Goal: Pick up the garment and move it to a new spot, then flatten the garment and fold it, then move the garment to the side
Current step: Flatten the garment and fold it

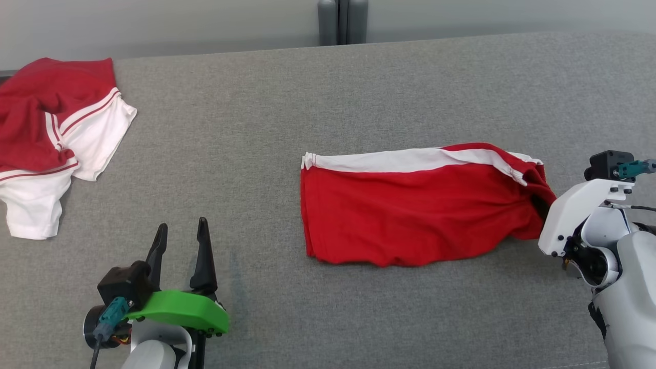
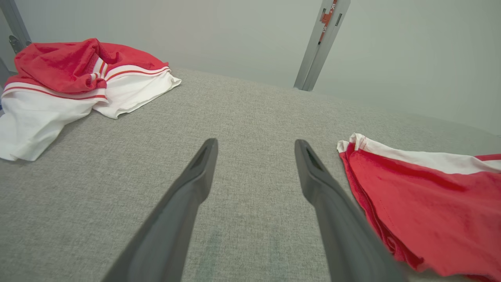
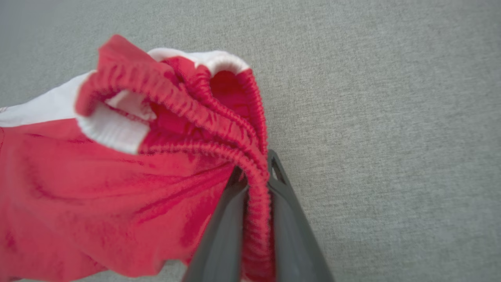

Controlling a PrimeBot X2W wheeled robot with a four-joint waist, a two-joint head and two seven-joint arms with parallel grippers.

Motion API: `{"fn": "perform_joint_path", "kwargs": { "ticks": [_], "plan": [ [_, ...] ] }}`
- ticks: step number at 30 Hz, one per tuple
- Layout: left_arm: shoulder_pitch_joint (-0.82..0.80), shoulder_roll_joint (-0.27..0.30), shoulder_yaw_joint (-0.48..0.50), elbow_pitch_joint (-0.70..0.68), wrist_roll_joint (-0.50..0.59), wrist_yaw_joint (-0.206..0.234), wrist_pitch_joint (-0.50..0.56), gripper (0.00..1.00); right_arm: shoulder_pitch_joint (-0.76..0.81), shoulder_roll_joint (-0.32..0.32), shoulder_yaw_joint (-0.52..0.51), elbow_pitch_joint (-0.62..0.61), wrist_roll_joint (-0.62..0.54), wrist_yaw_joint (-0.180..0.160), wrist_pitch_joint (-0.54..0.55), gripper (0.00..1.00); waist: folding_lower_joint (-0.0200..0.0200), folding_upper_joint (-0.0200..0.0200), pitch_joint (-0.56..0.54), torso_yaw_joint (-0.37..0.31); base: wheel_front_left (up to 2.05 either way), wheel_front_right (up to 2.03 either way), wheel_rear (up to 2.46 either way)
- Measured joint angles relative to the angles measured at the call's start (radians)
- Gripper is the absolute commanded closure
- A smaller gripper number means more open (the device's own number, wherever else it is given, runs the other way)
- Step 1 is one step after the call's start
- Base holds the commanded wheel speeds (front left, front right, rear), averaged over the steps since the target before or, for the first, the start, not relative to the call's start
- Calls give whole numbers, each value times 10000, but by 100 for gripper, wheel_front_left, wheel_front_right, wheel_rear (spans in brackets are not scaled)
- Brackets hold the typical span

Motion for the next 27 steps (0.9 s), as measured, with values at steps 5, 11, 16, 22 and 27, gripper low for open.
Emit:
{"fn": "perform_joint_path", "kwargs": {
  "ticks": [5,11,16,22,27],
  "plan": [
    [-8,10,-33,6,0,0,2,0,284,198,125,-675,520,-2,242,100,0,0,51,-151,0,0,0],
    [-36,21,-102,10,25,2,58,0,396,660,593,-1776,1542,-8,479,100,0,0,2,-38,0,0,0],
    [-37,21,-134,13,21,19,59,0,386,1007,1141,-2454,2142,-8,625,100,0,0,-83,181,0,0,0],
    [-37,-67,-217,33,-8,2,59,0,156,1423,1693,-2140,2213,-8,616,100,0,0,-178,534,0,0,0],
    [-39,-213,-224,77,-73,-44,58,0,-154,1703,2029,-1210,2080,-8,435,100,0,0,-227,895,0,0,0]
  ]
}}
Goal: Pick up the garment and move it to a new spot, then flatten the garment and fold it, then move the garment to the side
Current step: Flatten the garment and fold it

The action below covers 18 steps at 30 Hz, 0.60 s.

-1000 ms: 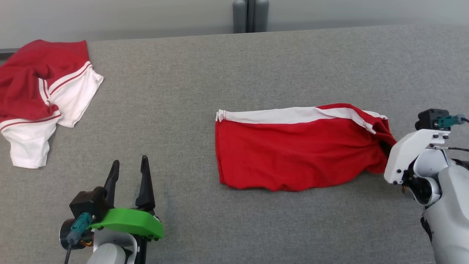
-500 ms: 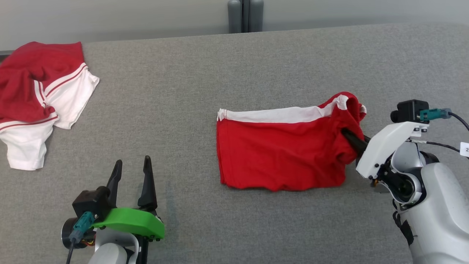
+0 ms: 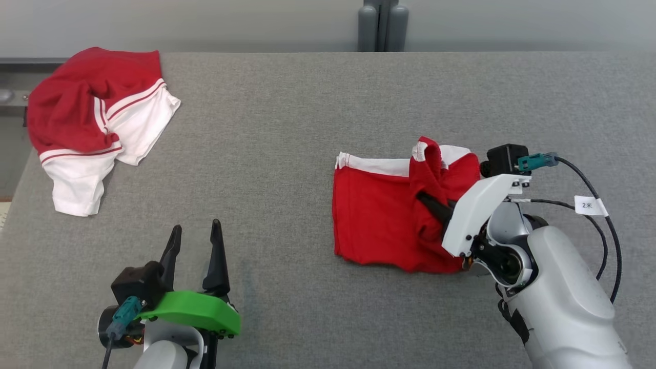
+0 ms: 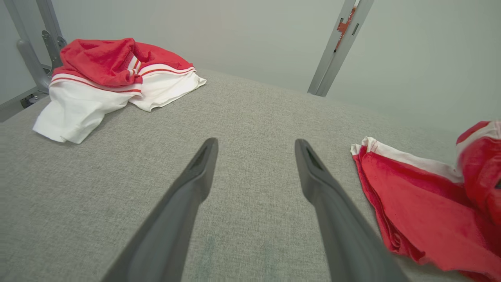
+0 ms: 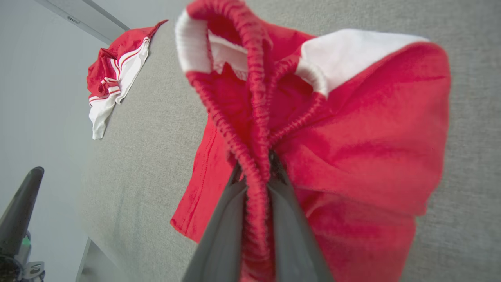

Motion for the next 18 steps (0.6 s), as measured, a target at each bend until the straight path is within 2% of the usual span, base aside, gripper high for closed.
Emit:
{"fn": "perform_joint_path", "kwargs": {
  "ticks": [7,8,9,10,11,18],
  "plan": [
    [-3,-167,0,123,-10,-82,-12,0,-479,173,451,1129,-73,0,-336,100,0,0,-57,416,0,0,0],
    [-3,-186,0,146,-10,-86,-13,0,-549,190,554,1271,-73,0,-416,82,0,0,-67,454,0,0,0],
    [-3,-199,0,171,-10,-92,-13,0,-611,203,639,1446,-63,0,-491,68,0,0,-80,484,0,0,0],
    [-3,-207,-2,190,-8,-98,-13,0,-657,213,715,1595,-36,0,-573,29,0,0,-98,503,0,0,0],
    [-3,-221,-2,203,-6,-98,-15,0,-675,213,830,1674,2,0,-623,0,0,0,-114,514,0,0,0],
    [9,-261,4,268,31,-167,-33,0,-802,228,2226,1465,1352,0,-1331,0,0,0,-212,446,0,0,0]
  ]
}}
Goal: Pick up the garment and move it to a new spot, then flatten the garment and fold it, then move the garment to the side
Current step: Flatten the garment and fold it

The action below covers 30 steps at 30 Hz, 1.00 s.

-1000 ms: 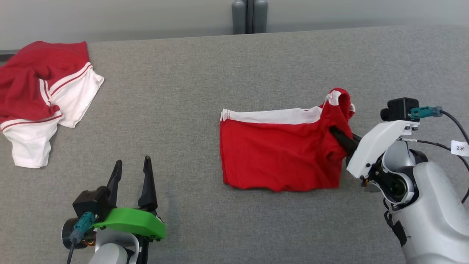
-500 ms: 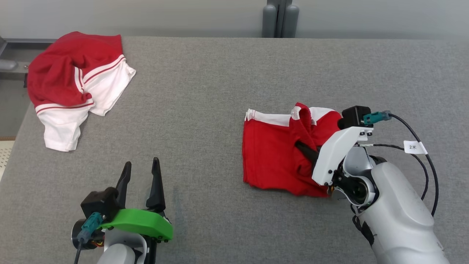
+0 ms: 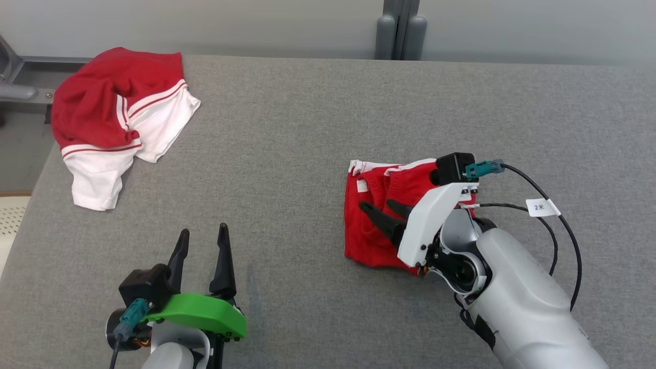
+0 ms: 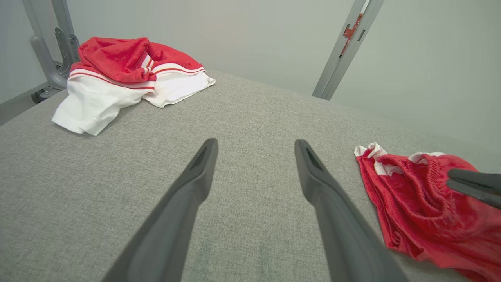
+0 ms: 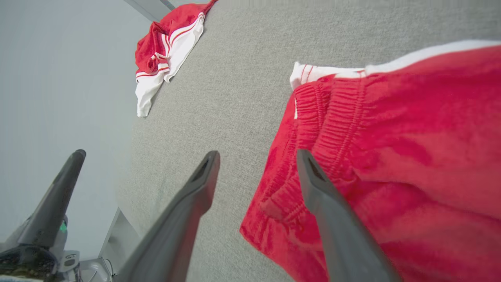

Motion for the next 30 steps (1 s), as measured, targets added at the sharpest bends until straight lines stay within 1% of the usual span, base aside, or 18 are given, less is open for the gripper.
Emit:
{"fn": "perform_joint_path", "kwargs": {
  "ticks": [2,5,8,11,13,20,24,26,28,30],
  "plan": [
    [10,2,17,2,10,-6,-10,0,-36,13,205,-136,104,0,-332,0,0,0,-18,-72,0,0,0],
    [16,8,33,-4,35,-6,-10,0,-81,10,240,-293,73,0,-796,0,0,1,-30,-196,0,0,0],
    [20,8,36,-12,35,-6,-10,0,-100,-81,104,-399,-261,0,-1325,0,0,0,-34,-313,0,0,0],
    [24,15,54,-35,36,-6,-12,0,-101,-374,-174,-453,-869,0,-2033,0,0,0,-31,-420,0,0,0],
    [24,12,86,-75,50,-6,-12,0,-96,-550,-458,-468,-1338,0,-2585,0,0,0,-32,-483,0,0,0],
    [-18,-59,288,-217,249,-6,-23,0,341,-834,-1883,-491,-2968,0,-4286,0,0,0,-69,-774,0,0,0],
    [-35,-169,610,-265,385,-56,-25,0,822,-821,-2784,-654,-4021,0,-5118,0,0,0,-113,-973,0,0,0],
    [-31,-257,761,-263,428,-109,-25,0,1107,-706,-3139,-838,-4291,0,-5419,0,0,0,-142,-1062,0,0,0],
    [27,-324,974,-268,466,-205,-25,0,1517,-558,-3553,-1064,-4888,2,-5756,0,0,1,-189,-1167,0,0,0],
    [122,-355,1170,-299,550,-276,-25,0,1857,-460,-3804,-1294,-5231,2,-5892,0,0,1,-229,-1256,0,0,0]
  ]
}}
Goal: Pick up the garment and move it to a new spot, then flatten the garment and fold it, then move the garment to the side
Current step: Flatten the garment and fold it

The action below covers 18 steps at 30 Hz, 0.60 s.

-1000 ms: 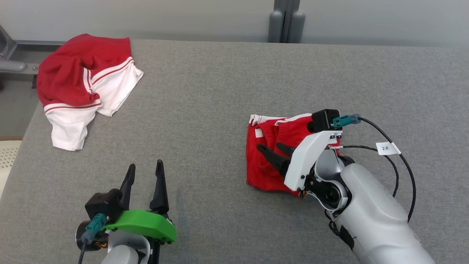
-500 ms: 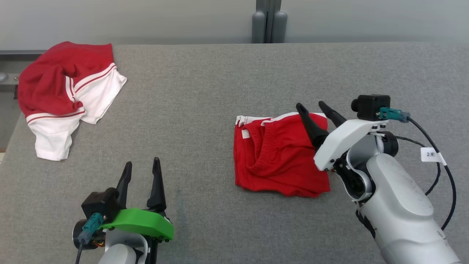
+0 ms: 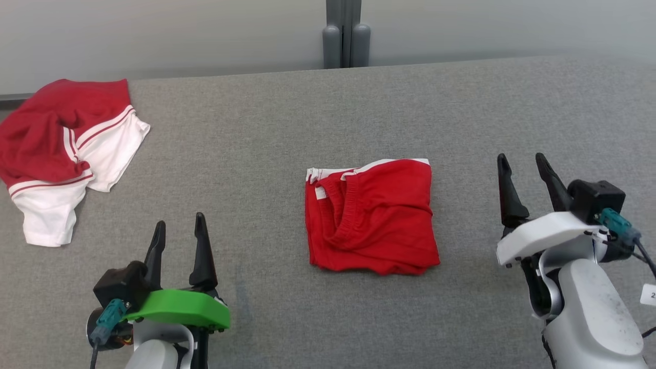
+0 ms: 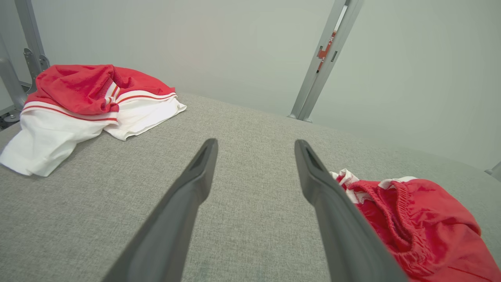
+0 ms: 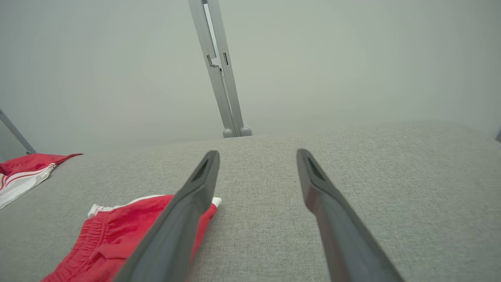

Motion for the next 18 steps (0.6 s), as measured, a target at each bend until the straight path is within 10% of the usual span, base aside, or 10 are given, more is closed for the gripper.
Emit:
{"fn": "perform_joint_path", "kwargs": {
  "ticks": [18],
  "plan": [
    [1368,-322,761,-435,612,-337,-2,0,1897,453,144,-1421,-385,0,-539,0,0,0,-364,-367,0,0,0]
  ]
}}
